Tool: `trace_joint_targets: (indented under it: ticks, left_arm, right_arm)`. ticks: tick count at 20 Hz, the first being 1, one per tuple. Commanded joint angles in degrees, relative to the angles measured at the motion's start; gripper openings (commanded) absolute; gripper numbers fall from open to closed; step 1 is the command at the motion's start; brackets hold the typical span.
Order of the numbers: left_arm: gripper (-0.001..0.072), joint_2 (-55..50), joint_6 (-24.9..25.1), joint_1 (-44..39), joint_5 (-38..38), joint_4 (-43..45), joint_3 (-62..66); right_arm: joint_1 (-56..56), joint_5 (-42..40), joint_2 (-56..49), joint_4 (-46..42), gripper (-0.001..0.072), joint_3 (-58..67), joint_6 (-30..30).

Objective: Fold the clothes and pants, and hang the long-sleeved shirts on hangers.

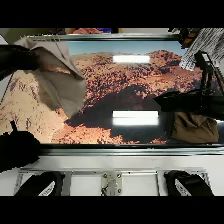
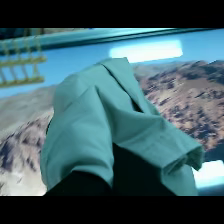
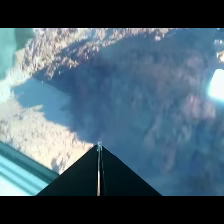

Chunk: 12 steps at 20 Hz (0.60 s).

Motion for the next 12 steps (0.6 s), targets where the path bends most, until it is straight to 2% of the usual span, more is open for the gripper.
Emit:
trace_joint_targets:
  ticks: [1, 5, 7, 9, 12]
  left_arm:
    - [0.0009, 3.8, -1.3, -12.0, -0.3, 0.4, 2.9]
    - [0.0008, -0.9, -8.0, -20.0, -3.4, 0.0, 2.9]
    - [0.0009, -6.4, -10.6, -24.5, -3.1, -0.2, 2.9]
    - [0.0008, -13.2, -12.0, -29.1, 0.4, -0.2, 2.9]
    - [0.0009, -23.1, -13.9, -34.8, 10.7, -0.2, 3.0]
  right_arm:
    - [-0.8, -7.9, 0.6, 0.8, 0.0025, 0.9, 0.2]
    - [-5.8, -16.8, 2.7, -0.1, 0.0025, 1.4, 0.2]
    - [-10.1, -17.9, 3.7, -0.1, 0.0025, 1.4, 0.2]
    - [-14.4, -17.3, 4.1, -0.1, 0.0025, 1.4, 0.2]
    - [-18.7, -15.6, 4.2, -0.1, 0.0025, 1.4, 0.2]
